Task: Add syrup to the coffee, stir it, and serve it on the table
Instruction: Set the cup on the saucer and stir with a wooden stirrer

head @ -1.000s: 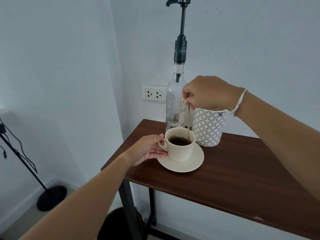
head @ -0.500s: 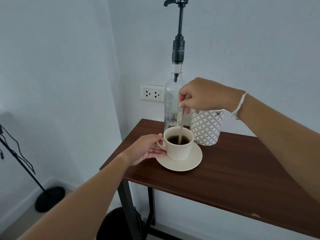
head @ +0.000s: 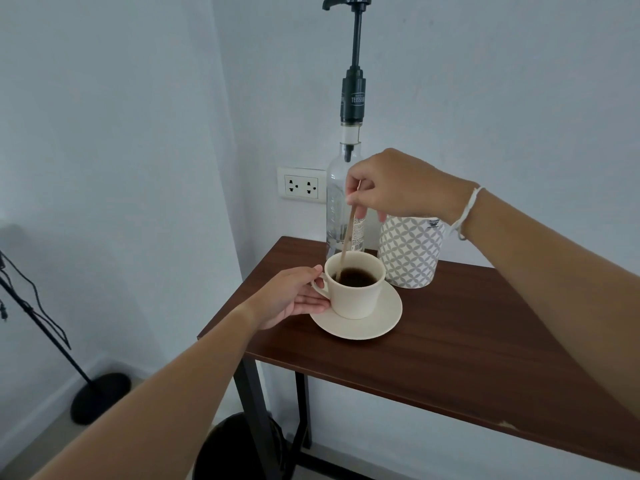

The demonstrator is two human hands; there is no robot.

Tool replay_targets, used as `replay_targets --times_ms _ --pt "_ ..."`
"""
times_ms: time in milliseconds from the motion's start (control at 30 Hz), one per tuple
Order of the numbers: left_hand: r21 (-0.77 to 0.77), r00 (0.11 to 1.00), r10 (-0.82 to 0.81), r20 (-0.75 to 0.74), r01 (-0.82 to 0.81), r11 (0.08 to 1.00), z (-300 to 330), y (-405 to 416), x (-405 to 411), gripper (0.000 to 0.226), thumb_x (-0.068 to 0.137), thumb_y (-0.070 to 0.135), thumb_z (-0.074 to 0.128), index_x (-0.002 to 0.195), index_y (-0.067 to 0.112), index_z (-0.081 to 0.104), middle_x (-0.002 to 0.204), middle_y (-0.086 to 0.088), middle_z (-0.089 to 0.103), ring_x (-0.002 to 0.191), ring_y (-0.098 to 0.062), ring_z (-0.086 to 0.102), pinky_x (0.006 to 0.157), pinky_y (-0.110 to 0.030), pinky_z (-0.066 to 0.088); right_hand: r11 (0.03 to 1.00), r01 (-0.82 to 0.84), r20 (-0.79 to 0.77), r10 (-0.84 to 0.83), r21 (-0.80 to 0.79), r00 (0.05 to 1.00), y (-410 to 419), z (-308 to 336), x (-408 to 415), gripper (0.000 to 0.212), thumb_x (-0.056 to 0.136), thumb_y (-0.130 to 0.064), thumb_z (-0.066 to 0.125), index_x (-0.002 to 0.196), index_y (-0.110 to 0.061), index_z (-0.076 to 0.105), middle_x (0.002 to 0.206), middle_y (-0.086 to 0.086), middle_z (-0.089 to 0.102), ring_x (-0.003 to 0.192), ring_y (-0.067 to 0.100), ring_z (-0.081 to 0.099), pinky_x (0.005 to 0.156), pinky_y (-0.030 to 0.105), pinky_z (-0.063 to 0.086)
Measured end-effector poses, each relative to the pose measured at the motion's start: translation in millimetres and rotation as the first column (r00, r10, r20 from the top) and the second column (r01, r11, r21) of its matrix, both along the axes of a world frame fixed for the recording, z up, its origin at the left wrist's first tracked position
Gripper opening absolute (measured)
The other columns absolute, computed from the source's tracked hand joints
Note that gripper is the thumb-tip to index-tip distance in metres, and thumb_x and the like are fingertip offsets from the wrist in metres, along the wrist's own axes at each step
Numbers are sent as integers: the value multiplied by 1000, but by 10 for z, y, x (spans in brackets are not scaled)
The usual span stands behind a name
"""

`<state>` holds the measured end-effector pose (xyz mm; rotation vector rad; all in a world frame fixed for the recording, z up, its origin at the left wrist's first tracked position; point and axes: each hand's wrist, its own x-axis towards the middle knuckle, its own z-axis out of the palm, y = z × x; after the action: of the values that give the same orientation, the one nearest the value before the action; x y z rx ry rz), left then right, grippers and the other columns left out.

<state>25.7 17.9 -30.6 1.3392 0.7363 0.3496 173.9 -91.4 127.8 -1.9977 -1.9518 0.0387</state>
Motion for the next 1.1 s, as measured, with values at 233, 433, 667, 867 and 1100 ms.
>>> replay_targets --times_ms 233,433,667,867,1100 --pt "0 1000 8 7 -8 1000 4 -8 3 29 96 32 48 84 8 57 106 -26 68 98 -29 70 84 -34 58 989 65 101 -52 -134 994 -56 44 52 13 89 -18 53 88 -12 64 75 -4 75 63 15 67 66 29 48" --pt "-4 1000 -4 1 4 1000 3 -1 5 28 96 31 48 89 6 57 108 -25 68 99 -29 69 85 -35 57 999 31 -20 -30 29 999 -23 39 34 13 90 -20 54 86 -12 63 78 -4 75 60 16 65 68 29 48" --pt "-6 1000 -4 12 4 1000 -3 0 1 28 96 31 49 89 6 57 108 -27 68 99 -31 69 85 -35 57 988 87 101 -75 -126 992 -88 70 51 13 89 -18 54 85 -12 64 74 -7 74 66 17 69 66 27 48" --pt "-2 1000 -14 5 14 1000 7 -4 -4 28 96 32 48 90 6 57 110 -27 67 101 -30 68 85 -34 57 996 73 128 -79 53 989 -20 52 20 14 90 -20 52 84 -13 63 81 -5 74 68 11 63 66 28 44" --pt "-4 1000 -15 10 15 1000 8 -9 -9 28 96 32 48 87 8 58 107 -26 68 99 -29 69 83 -33 58 996 27 6 -27 -88 1000 -40 52 -25 12 89 -18 54 85 -11 63 76 -5 74 63 18 69 71 31 51"
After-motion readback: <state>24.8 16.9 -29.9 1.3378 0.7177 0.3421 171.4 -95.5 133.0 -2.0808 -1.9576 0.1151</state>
